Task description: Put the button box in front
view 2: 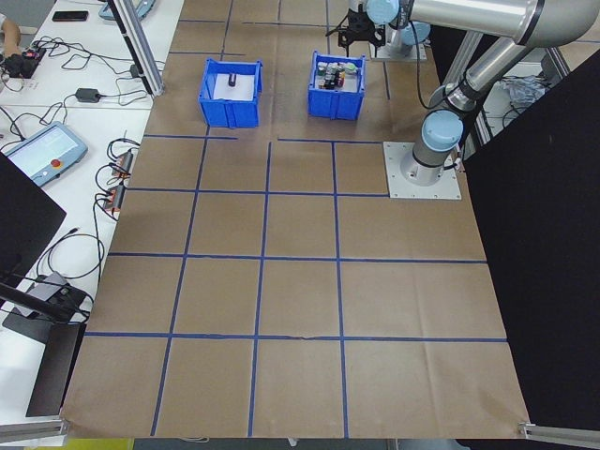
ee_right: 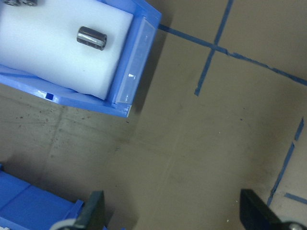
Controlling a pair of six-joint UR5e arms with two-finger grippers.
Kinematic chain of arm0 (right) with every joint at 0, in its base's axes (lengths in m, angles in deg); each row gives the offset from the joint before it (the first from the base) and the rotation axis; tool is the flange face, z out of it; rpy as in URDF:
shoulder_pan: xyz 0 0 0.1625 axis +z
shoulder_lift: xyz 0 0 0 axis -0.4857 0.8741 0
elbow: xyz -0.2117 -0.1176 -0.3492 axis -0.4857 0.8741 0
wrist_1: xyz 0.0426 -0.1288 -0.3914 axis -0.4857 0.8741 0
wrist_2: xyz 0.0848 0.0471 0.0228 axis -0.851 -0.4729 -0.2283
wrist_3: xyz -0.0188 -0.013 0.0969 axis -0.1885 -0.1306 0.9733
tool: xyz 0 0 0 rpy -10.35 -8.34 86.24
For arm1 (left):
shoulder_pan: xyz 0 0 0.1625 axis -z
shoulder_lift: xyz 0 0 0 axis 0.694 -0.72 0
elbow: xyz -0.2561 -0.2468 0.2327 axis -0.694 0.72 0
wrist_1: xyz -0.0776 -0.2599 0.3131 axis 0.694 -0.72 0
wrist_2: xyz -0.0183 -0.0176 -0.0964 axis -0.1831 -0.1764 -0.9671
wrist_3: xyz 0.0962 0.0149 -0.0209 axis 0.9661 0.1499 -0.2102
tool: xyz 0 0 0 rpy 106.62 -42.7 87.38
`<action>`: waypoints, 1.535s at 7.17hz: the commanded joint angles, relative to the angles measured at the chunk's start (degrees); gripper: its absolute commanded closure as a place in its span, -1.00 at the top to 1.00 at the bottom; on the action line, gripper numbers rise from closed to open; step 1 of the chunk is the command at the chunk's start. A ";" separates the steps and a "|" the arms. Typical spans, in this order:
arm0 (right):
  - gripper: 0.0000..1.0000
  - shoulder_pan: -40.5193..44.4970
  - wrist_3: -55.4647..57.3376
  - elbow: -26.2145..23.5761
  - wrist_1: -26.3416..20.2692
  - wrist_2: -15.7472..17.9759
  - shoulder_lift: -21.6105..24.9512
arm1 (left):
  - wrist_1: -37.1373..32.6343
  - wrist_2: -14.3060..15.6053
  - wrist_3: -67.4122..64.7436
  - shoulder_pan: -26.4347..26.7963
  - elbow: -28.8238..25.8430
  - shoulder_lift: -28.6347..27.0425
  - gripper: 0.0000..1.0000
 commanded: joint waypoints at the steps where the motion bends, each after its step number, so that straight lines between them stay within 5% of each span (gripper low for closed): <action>1: 1.00 5.98 -9.74 3.75 0.66 0.54 -6.01 | 8.89 -0.32 -7.22 3.86 5.77 -0.01 0.99; 4: 1.00 13.63 -25.30 3.75 4.94 0.63 -12.59 | 19.26 -0.59 -9.50 7.73 13.33 -0.18 0.99; 6: 1.00 16.71 -35.41 3.75 5.67 0.63 -14.46 | 22.27 -3.57 -10.74 8.00 14.94 -0.44 0.99; 8: 1.00 18.39 -38.09 3.49 12.06 0.89 -17.51 | 27.26 -3.49 -13.18 8.00 14.94 -3.15 0.99; 11: 1.00 18.84 -39.33 2.00 12.52 2.65 -20.77 | 28.26 -3.49 -13.29 9.66 15.12 -5.80 0.99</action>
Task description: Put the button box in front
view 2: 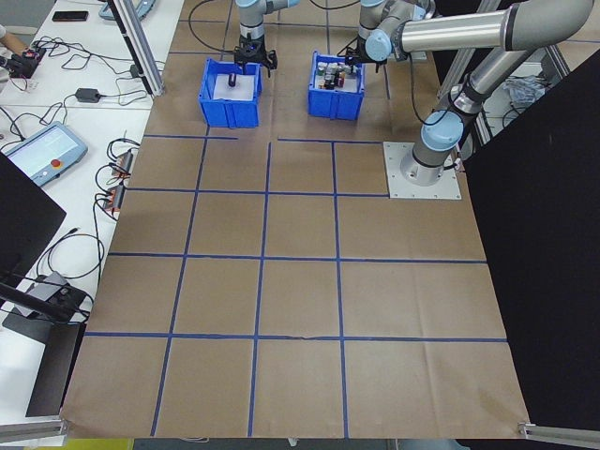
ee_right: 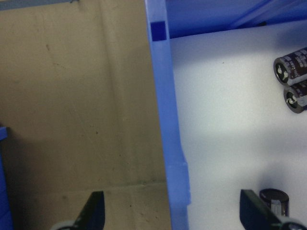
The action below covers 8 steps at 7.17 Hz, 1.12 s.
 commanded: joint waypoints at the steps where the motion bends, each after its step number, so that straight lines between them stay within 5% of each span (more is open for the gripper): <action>1: 1.00 0.79 0.31 -1.33 4.50 0.17 -2.75 | 0.42 0.05 -0.19 1.33 -0.01 -1.88 0.99; 3: 1.00 1.50 0.40 -1.33 7.18 0.25 -3.65 | 0.25 0.05 -0.19 1.33 0.08 -2.24 0.99; 6: 0.68 1.06 0.32 -1.59 6.04 0.17 -1.54 | 1.74 -0.03 -0.72 2.12 0.34 -5.75 0.99; 8: -0.23 1.41 0.41 -1.68 5.60 0.43 -1.45 | 2.61 -0.03 -0.72 2.21 0.34 -6.72 0.99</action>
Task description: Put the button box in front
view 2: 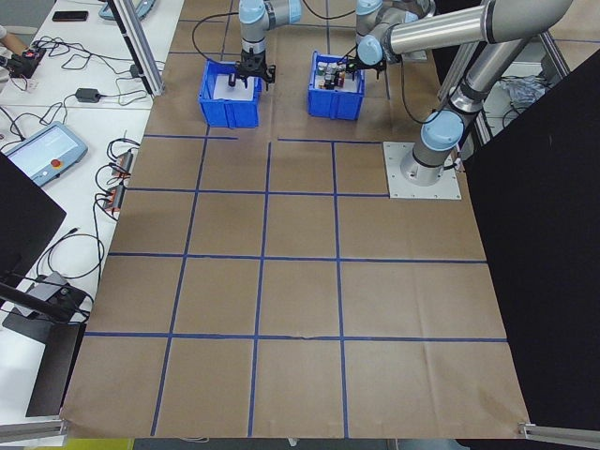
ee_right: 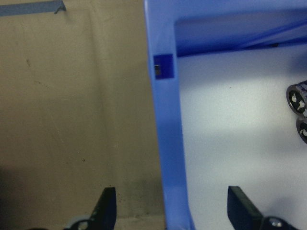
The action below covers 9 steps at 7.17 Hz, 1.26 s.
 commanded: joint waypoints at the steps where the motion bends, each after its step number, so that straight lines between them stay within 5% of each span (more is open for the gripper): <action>1: -0.63 0.13 0.03 -0.05 -0.52 0.25 0.18 | 0.54 -0.10 -0.04 0.06 0.11 -0.77 0.98; 2: -0.92 0.14 -0.06 0.12 -1.04 0.95 0.27 | 0.88 0.07 -0.04 0.06 0.02 -1.64 0.79; 5: -1.00 -1.43 -0.58 0.56 -4.02 2.88 3.59 | 2.12 0.16 -0.13 0.06 0.02 -2.44 0.32; 7: -1.00 -5.46 -2.85 -0.14 -6.75 3.06 7.90 | 4.48 0.16 0.22 0.06 0.02 -2.53 -0.56; 9: -1.00 -10.74 -11.80 -0.75 -8.87 3.24 10.36 | 7.80 0.16 1.10 -0.73 -0.15 -0.44 -1.00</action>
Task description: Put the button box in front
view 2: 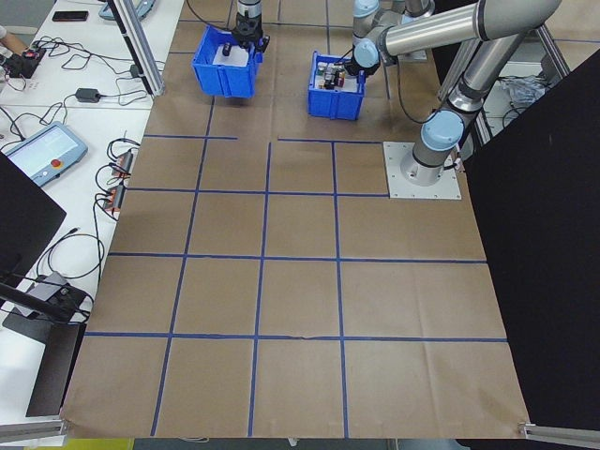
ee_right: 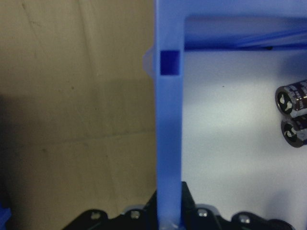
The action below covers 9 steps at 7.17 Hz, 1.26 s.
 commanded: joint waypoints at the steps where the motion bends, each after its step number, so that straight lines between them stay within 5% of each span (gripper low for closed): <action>1: -1.00 -6.06 -10.06 -2.09 -1.22 1.34 3.12 | 2.51 0.49 2.19 -0.92 -0.51 1.51 -1.00; 3: -1.00 -12.65 -13.27 -8.31 -1.22 2.94 9.08 | 1.03 0.59 4.83 -6.51 -0.70 4.92 -1.00; 6: -1.00 -24.24 -25.79 -21.49 0.18 2.15 20.68 | -13.81 -0.11 25.42 -27.91 -1.13 14.86 -1.00; 7: -1.00 -27.67 -30.71 -24.58 0.97 2.14 23.76 | -14.01 -0.12 30.37 -32.43 -2.79 13.83 -1.00; 9: -1.00 -32.70 -39.69 -33.26 2.29 1.36 31.57 | -14.10 -0.20 30.77 -32.56 -12.50 3.78 -1.00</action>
